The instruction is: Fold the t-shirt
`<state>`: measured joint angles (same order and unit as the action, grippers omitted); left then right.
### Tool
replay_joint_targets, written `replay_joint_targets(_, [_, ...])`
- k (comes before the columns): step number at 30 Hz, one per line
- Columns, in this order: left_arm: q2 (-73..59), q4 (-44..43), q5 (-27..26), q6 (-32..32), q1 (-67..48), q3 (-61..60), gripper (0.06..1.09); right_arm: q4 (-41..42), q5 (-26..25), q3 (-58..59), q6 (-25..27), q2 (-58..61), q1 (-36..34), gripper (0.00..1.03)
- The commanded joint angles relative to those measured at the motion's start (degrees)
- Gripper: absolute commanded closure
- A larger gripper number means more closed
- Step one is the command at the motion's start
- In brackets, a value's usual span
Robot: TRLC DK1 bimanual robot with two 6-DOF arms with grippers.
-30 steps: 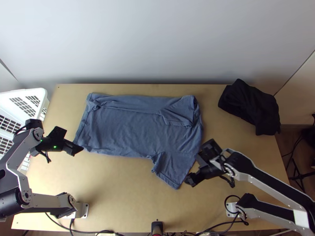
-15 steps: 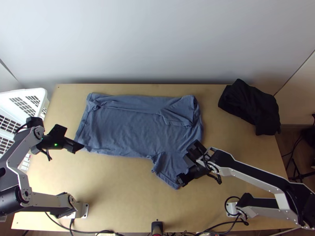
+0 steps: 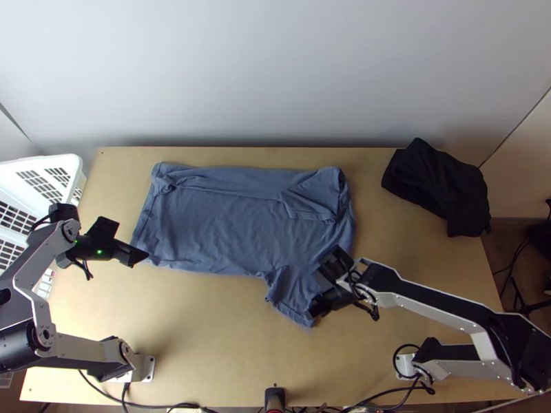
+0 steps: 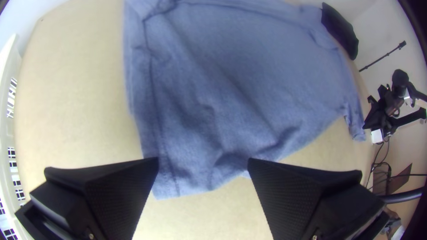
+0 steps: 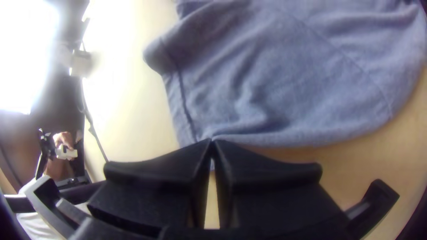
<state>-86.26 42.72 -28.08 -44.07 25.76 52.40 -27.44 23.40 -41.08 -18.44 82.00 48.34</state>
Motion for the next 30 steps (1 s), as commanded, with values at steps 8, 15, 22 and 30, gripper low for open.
replay_joint_targets(8, [-0.23,0.0,-0.05,1.62,-0.71,0.07,0.11,0.9,-0.02,-2.16,-0.11,-2.63,-2.72,1.0])
replay_joint_targets(15, [-0.49,0.08,0.04,1.27,0.7,3.06,0.11,0.46,-0.11,-2.43,-0.11,-4.04,-2.9,1.0])
replay_joint_targets(22, [-2.16,0.17,3.47,-1.89,1.58,3.06,0.11,0.46,-0.02,-2.43,-0.11,-4.39,-3.42,1.0])
replay_joint_targets(30, [-4.71,0.26,5.75,-1.8,-0.09,1.04,0.11,0.63,-0.11,-4.01,0.07,-3.51,-3.78,1.0])
